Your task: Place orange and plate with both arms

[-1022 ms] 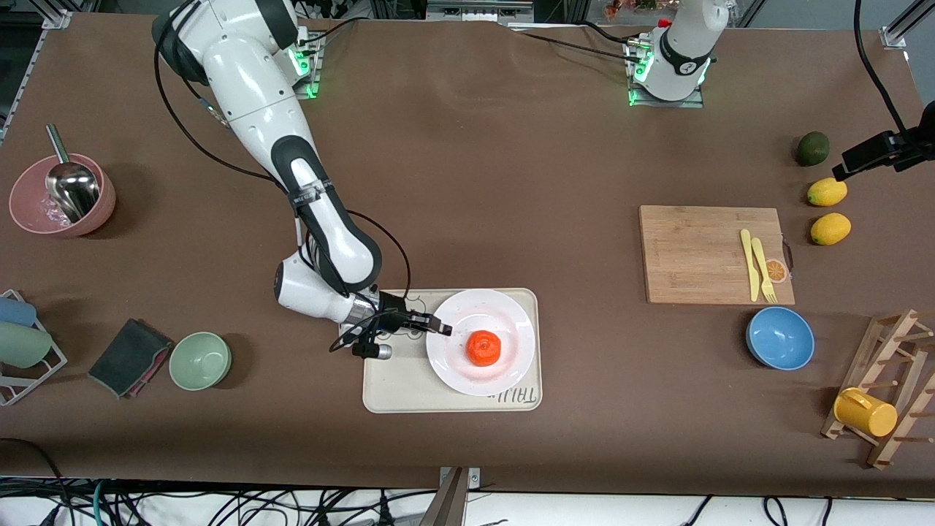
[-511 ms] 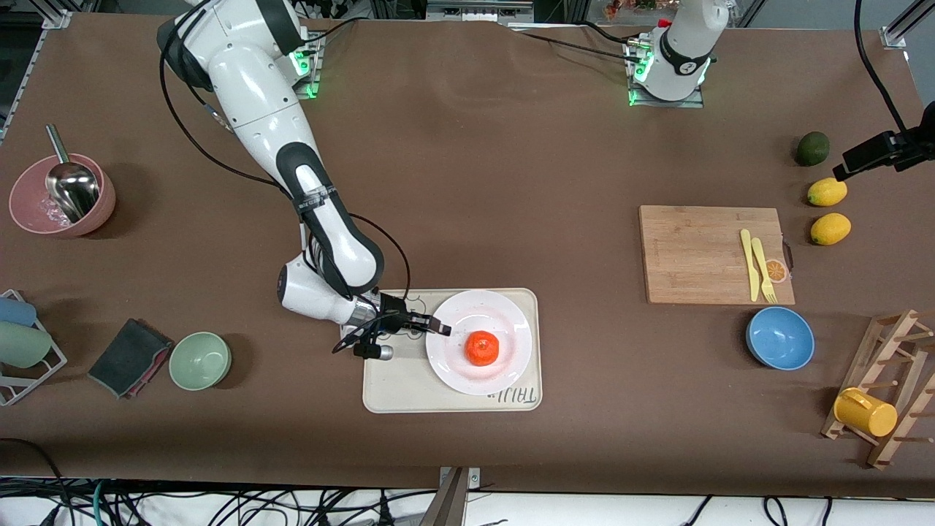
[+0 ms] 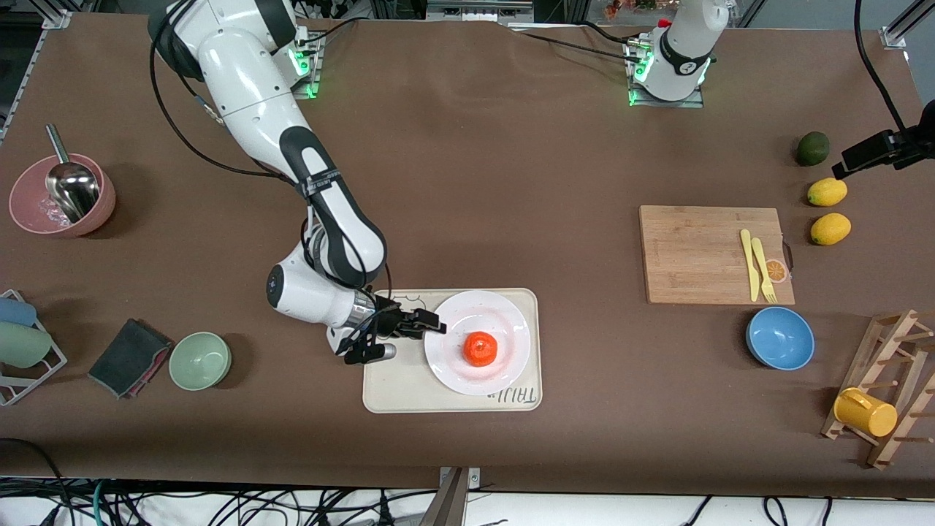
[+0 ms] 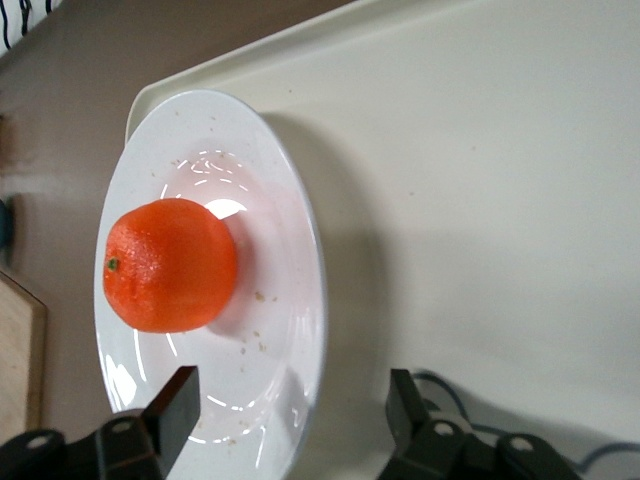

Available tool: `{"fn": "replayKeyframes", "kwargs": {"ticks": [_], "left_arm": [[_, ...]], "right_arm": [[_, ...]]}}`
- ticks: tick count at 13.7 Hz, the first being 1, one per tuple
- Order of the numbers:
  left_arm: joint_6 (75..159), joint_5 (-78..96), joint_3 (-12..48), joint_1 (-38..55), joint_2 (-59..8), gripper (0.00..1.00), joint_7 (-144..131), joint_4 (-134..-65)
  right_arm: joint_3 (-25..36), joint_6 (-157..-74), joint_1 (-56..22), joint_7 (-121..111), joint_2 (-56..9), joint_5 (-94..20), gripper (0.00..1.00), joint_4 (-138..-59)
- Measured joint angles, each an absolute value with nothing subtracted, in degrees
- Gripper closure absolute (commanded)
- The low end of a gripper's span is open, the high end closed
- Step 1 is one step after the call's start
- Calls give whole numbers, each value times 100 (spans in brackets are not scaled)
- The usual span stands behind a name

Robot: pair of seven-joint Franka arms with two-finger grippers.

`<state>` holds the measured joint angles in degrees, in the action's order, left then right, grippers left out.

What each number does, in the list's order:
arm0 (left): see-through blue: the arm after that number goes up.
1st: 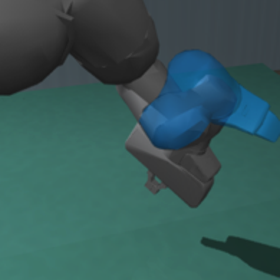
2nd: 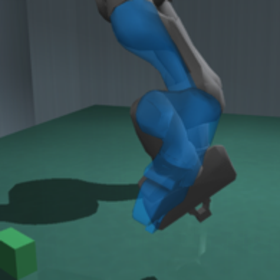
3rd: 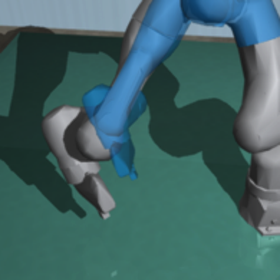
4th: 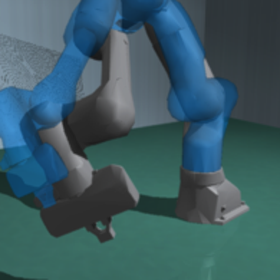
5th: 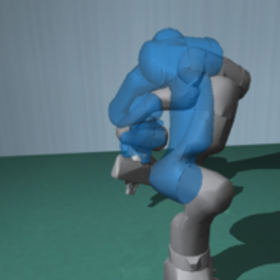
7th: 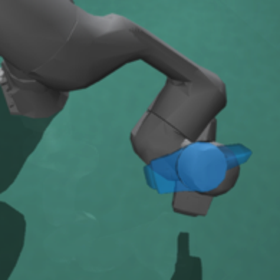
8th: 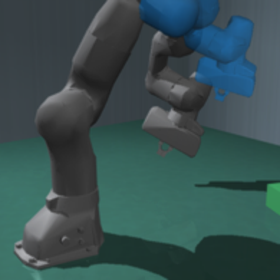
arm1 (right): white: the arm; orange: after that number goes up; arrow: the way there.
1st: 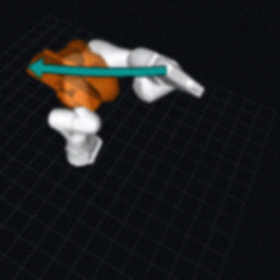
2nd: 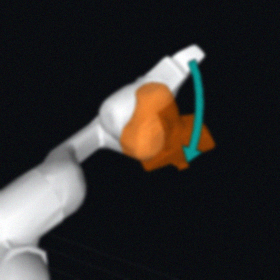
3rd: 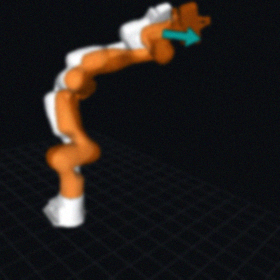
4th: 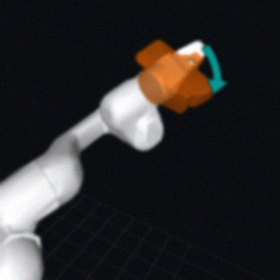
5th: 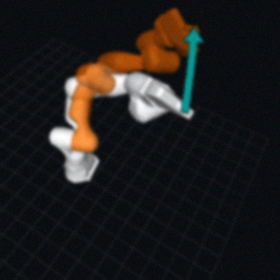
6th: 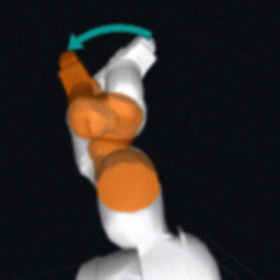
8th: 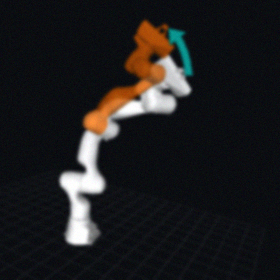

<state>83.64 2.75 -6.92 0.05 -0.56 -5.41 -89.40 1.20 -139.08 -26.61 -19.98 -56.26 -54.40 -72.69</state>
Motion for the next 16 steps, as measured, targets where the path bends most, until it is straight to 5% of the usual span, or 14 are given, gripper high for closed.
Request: {"fn": "replayKeyframes", "kwargs": {"ticks": [7, 16], "left_arm": [[8322, 275, -693, -14, -54, 0, -544, -8939], [8273, 275, -692, -44, -47, 0, -545, -8935]], "right_arm": [[567, -13171, -2691, -1984, -4596, -3340, 0, -8033], [1647, -9905, -2672, -1984, -2819, -666, 0, -8024]]}}
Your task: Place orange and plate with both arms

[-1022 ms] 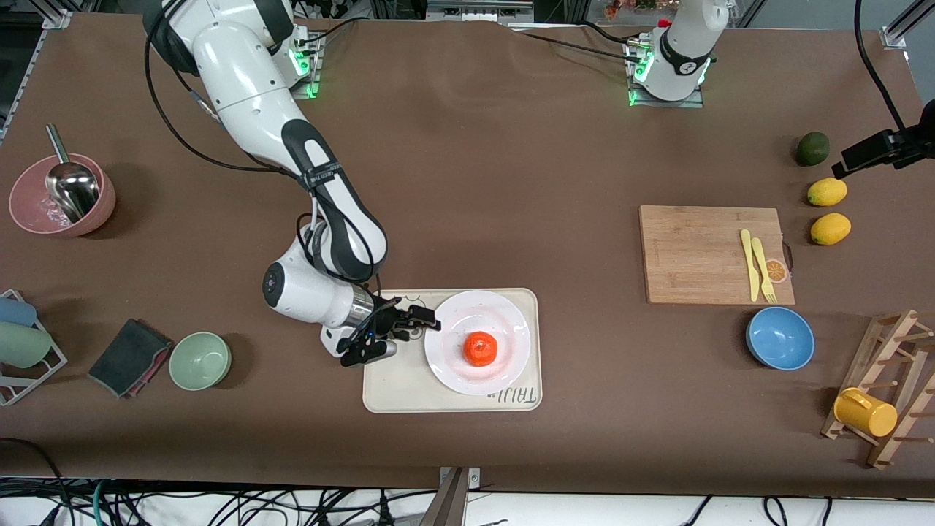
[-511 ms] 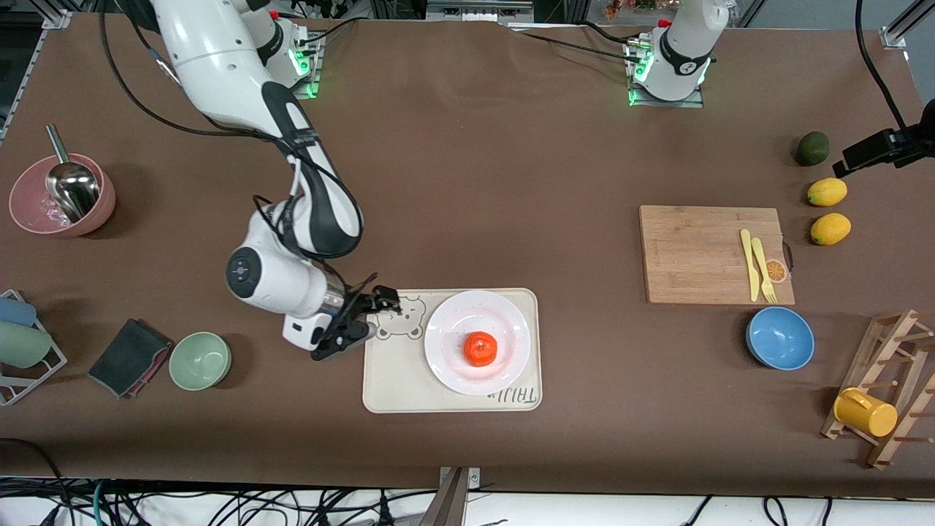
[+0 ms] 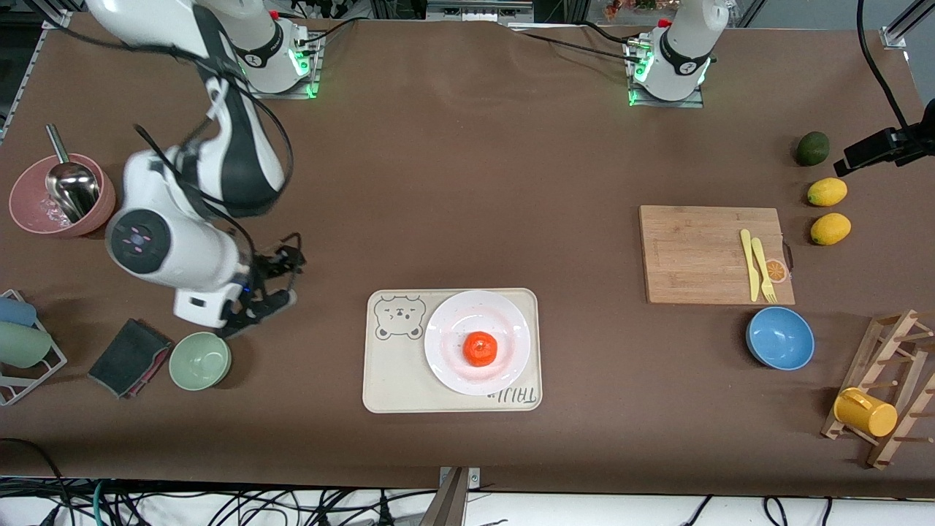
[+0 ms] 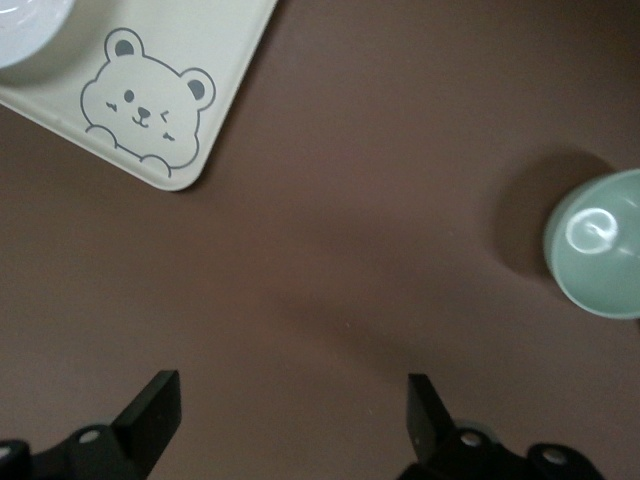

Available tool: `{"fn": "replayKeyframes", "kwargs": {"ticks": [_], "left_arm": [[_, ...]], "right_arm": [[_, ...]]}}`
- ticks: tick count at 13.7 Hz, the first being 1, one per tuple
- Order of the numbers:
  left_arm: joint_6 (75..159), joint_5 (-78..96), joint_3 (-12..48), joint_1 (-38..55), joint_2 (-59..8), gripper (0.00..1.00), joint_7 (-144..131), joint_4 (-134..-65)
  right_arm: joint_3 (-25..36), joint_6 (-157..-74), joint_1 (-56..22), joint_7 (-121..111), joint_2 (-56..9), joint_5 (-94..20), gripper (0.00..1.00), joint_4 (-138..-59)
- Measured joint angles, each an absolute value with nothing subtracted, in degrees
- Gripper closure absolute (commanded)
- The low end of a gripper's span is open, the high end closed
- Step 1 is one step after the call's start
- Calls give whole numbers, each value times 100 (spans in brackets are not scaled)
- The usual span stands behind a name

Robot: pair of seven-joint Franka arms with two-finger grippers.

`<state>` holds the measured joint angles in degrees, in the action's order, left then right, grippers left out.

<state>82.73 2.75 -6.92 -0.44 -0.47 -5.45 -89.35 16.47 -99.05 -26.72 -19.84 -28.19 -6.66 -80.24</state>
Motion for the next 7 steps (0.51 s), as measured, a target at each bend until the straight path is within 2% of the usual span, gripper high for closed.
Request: {"fn": "replayKeyframes", "kwargs": {"ticks": [4, 7], "left_arm": [[8255, 275, -692, -54, -43, 0, -545, -8934], [8253, 275, -693, -59, -42, 0, -545, -8933]], "right_arm": [[2096, -8249, -2674, -2101, -2345, -279, 0, -7396], [2205, -7863, -2803, -2104, -2119, -89, 0, -7317]]}}
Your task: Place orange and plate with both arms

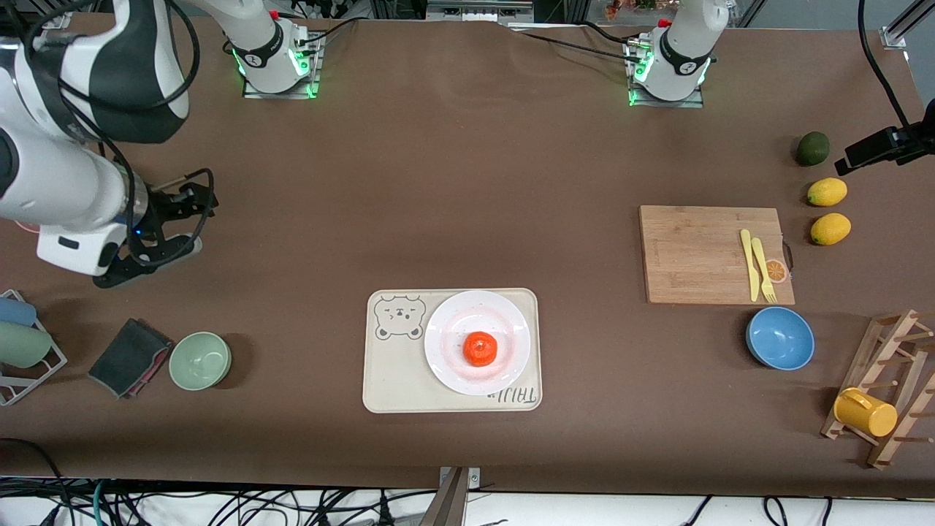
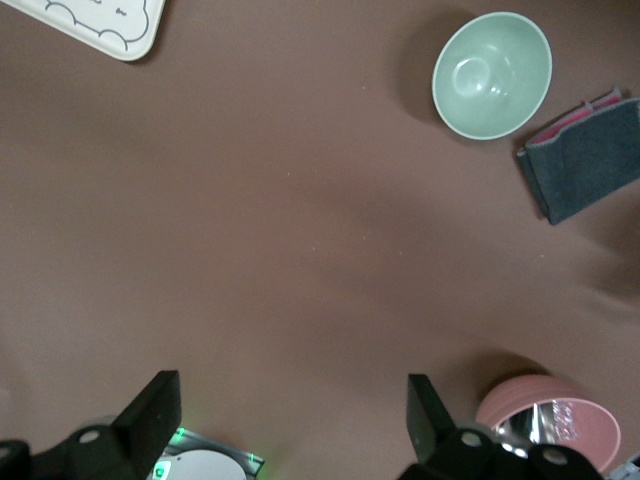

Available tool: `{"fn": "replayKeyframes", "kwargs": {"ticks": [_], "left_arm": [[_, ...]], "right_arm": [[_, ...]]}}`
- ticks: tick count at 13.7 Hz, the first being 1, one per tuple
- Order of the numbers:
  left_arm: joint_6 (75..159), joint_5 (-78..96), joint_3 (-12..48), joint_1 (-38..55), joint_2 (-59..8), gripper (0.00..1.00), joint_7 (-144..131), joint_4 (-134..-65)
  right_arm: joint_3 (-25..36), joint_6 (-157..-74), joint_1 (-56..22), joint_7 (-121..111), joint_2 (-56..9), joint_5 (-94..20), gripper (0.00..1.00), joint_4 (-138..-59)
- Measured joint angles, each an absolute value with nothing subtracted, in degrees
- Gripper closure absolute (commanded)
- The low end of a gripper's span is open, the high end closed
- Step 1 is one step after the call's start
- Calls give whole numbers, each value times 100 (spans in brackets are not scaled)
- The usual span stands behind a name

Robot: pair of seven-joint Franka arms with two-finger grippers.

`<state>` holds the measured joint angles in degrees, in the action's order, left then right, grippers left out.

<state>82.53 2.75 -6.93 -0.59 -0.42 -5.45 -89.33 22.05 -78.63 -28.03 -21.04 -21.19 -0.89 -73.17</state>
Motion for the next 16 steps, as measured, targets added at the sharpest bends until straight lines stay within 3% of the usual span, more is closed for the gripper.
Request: {"fn": "replayKeyframes", "kwargs": {"ticks": [4, 7, 11, 13, 16], "left_arm": [[8247, 275, -689, -60, -42, 0, -545, -8933], [8237, 275, -682, -60, -42, 0, -545, -8933], [8234, 275, -681, -61, -42, 0, -545, -8933], [8232, 275, -681, -61, -42, 0, -545, -8933], [8232, 275, -682, -67, -42, 0, -545, -8933]], "right_arm": [[2077, -7790, -2659, -2098, -1931, -47, 0, -7436], [1111, -7930, -1638, -2021, -1619, -43, 0, -7824], [55, -8754, -663, -809, -611, -37, 0, -9186], [-121, -8970, -493, -515, 12, -27, 0, -9762], [-142, -9221, -203, -451, 413, -26, 0, -9927]]}}
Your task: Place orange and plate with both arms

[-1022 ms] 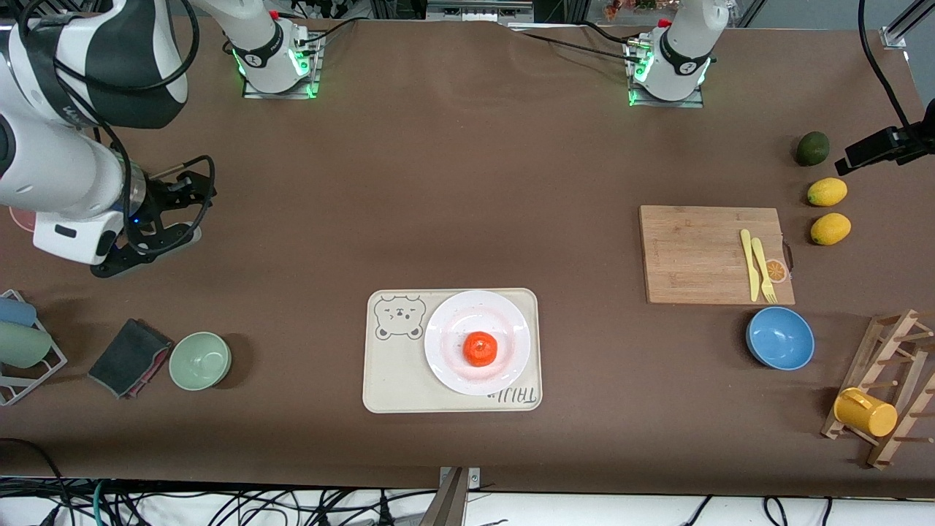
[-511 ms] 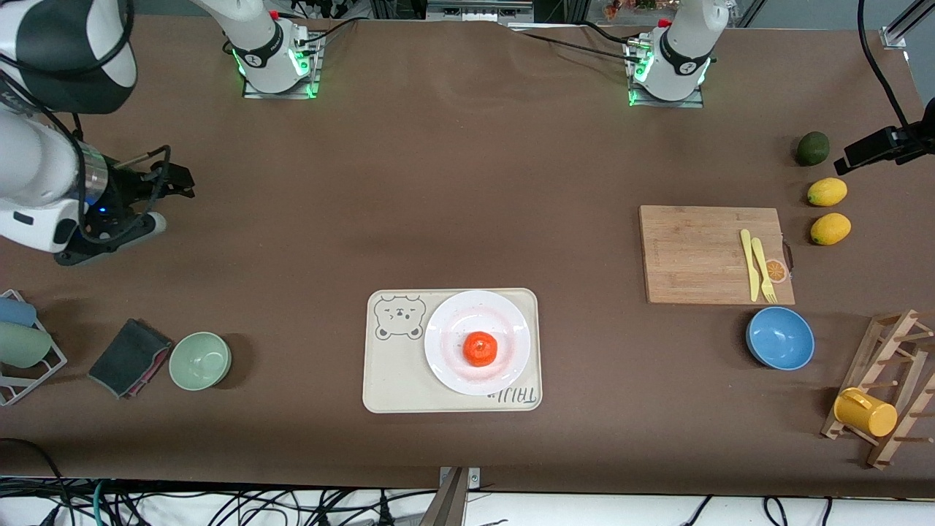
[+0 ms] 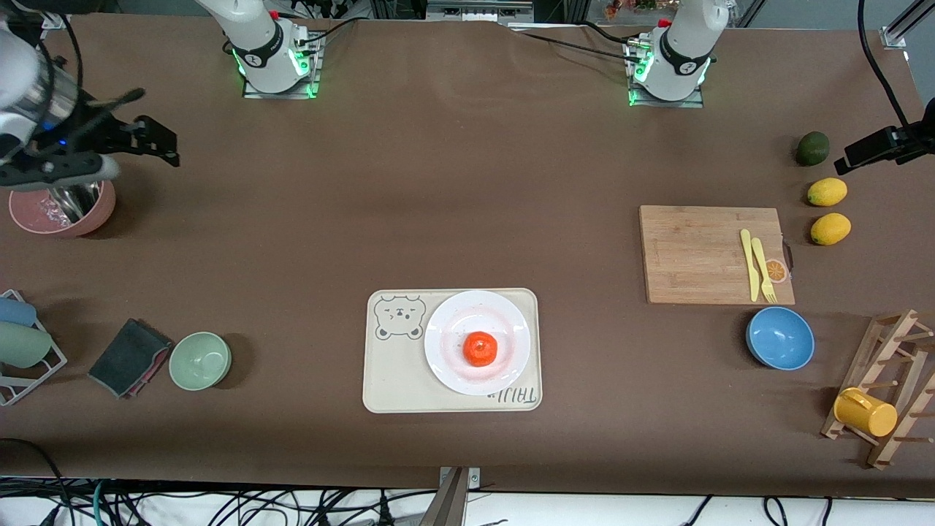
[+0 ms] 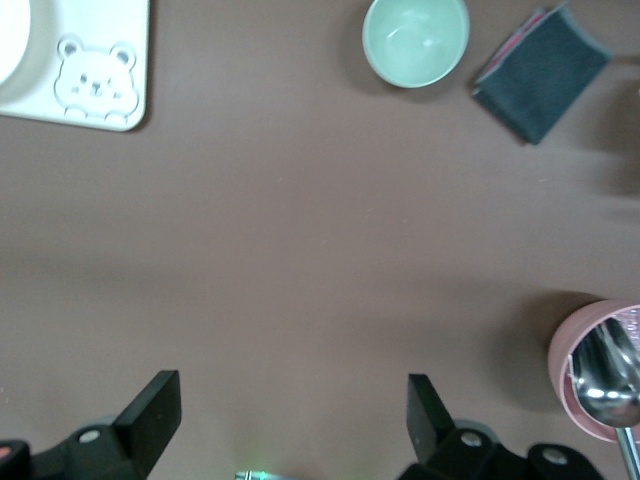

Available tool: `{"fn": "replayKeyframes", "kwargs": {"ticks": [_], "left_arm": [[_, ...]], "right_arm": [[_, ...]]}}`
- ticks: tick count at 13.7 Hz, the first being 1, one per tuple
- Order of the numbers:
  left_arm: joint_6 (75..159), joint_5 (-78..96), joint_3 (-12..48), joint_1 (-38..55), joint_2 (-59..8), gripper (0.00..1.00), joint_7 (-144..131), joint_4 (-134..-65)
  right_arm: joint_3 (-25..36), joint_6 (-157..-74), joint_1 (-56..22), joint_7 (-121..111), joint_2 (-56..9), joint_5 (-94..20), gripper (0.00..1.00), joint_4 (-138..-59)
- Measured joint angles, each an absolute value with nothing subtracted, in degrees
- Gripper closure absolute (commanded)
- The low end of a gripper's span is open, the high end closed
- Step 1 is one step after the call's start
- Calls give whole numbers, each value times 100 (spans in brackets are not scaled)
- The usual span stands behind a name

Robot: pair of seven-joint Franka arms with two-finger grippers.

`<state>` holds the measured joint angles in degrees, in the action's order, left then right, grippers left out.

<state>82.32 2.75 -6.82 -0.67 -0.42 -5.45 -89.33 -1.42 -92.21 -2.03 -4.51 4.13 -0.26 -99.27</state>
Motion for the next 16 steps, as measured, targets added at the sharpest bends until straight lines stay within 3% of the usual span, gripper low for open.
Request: {"fn": "replayKeyframes", "kwargs": {"ticks": [16], "left_arm": [[8215, 275, -680, -73, -41, 0, -545, -8933]], "right_arm": [[-182, -9161, -61, 575, 328, -29, 0, -9928]]}}
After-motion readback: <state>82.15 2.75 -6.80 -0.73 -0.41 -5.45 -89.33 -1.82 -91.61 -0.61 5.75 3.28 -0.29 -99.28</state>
